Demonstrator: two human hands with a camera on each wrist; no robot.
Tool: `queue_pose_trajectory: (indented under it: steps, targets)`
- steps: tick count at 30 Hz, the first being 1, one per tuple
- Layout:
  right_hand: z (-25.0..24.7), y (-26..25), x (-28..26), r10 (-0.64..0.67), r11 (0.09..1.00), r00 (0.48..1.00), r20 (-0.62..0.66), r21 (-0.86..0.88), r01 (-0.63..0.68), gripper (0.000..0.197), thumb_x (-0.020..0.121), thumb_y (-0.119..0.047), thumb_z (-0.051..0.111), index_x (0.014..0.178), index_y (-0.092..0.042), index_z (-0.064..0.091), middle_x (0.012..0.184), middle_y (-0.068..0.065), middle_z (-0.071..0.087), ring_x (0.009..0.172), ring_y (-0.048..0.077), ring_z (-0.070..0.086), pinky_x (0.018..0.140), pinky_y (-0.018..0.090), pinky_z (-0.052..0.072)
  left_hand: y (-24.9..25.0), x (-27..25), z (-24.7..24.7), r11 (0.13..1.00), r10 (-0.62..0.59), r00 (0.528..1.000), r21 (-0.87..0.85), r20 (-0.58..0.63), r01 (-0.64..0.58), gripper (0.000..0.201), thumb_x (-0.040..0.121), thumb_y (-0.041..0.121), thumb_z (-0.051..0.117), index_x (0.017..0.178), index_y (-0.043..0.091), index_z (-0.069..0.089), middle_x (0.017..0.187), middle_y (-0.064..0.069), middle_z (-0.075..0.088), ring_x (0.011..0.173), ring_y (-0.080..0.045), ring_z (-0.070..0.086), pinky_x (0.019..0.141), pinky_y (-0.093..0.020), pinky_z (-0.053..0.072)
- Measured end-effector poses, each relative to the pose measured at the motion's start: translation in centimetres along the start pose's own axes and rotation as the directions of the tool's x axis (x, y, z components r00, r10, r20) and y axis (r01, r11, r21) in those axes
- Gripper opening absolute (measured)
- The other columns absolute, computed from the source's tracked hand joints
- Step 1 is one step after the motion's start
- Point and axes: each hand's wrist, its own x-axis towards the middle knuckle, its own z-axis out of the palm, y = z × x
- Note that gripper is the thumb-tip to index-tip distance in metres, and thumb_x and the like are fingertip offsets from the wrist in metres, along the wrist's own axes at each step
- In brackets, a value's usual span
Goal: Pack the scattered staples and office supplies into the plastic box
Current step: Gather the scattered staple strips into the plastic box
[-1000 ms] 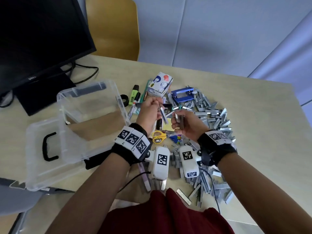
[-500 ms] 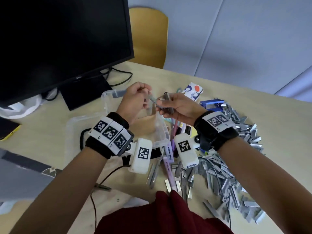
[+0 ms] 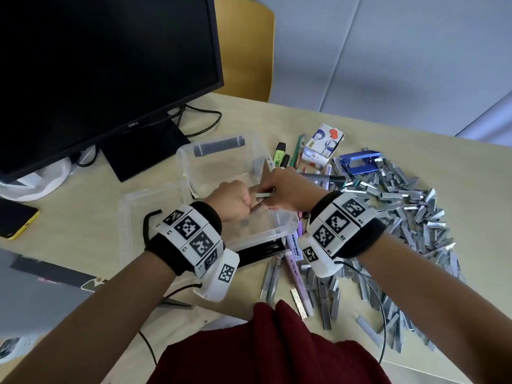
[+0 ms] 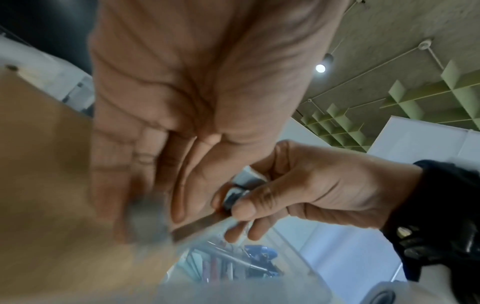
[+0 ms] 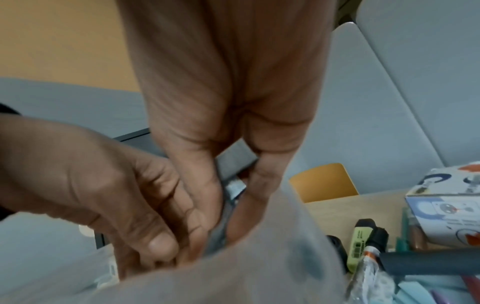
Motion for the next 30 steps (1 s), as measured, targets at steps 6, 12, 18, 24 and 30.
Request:
queue_pose_trajectory:
  steps: [6, 12, 18, 24, 30]
  targets:
    - [0.3, 0.1, 0.4, -0.038, 0.993, 0.999, 0.004, -0.109, 0.039, 0.028, 0.083, -0.003, 0.062, 0.111, -0.006, 0.066, 0.111, 0.006, 0.066, 0.104, 0.016, 0.058, 0.096, 0.021, 0.035, 0.3, 0.3, -0.1, 1.000, -0.011, 0.999, -0.027, -0.034, 0.010, 0.023, 0.088, 0.013, 0.055, 0.101, 0.001, 0.070, 0.114, -0.012, 0.065, 0.113, -0.025, 0.056, 0.094, -0.022, 0.038]
    - [0.0, 1.7, -0.9, -0.032, 0.985, 0.991, -0.133, 0.165, 0.054, 0.018, 0.085, 0.002, 0.059, 0.100, -0.003, 0.067, 0.096, 0.004, 0.068, 0.081, 0.008, 0.061, 0.078, 0.011, 0.046, 0.9, 0.3, -0.8, 1.000, -0.004, 0.999, -0.019, -0.041, 0.003, 0.013, 0.086, 0.012, 0.057, 0.094, 0.013, 0.067, 0.118, -0.012, 0.061, 0.112, -0.027, 0.056, 0.102, -0.031, 0.041]
    - [-1.5, 6.7, -4.0, 0.149, 0.933, 0.934, -0.324, 0.358, -0.025, 0.013, 0.082, 0.003, 0.060, 0.090, -0.003, 0.068, 0.076, 0.003, 0.066, 0.060, -0.002, 0.060, 0.070, 0.021, 0.053, 6.2, -0.9, 0.7, 0.943, 0.294, 0.953, -0.137, -0.074, -0.302, 0.022, 0.090, 0.006, 0.048, 0.104, 0.007, 0.066, 0.111, -0.004, 0.064, 0.102, -0.016, 0.058, 0.084, -0.021, 0.041]
    - [-1.7, 12.2, -8.7, 0.336, 0.921, 0.889, -0.311, 0.305, -0.242, 0.012, 0.083, 0.001, 0.060, 0.092, 0.001, 0.068, 0.086, 0.016, 0.070, 0.072, 0.019, 0.064, 0.079, 0.032, 0.052, 10.9, -0.2, 5.9, 0.902, 0.425, 0.903, -0.116, 0.064, -0.416, 0.022, 0.088, 0.001, 0.045, 0.096, 0.001, 0.066, 0.107, -0.009, 0.064, 0.099, -0.022, 0.058, 0.089, -0.032, 0.046]
    - [0.7, 16.3, -12.3, 0.387, 0.917, 0.897, -0.215, 0.197, -0.348, 0.015, 0.086, -0.002, 0.057, 0.096, -0.004, 0.068, 0.101, 0.008, 0.068, 0.082, 0.009, 0.058, 0.090, 0.024, 0.046, 11.6, 2.2, 12.0, 0.953, 0.280, 0.941, 0.064, 0.189, -0.296, 0.024, 0.086, 0.004, 0.045, 0.096, 0.000, 0.067, 0.106, -0.016, 0.065, 0.101, -0.031, 0.059, 0.093, -0.042, 0.047]
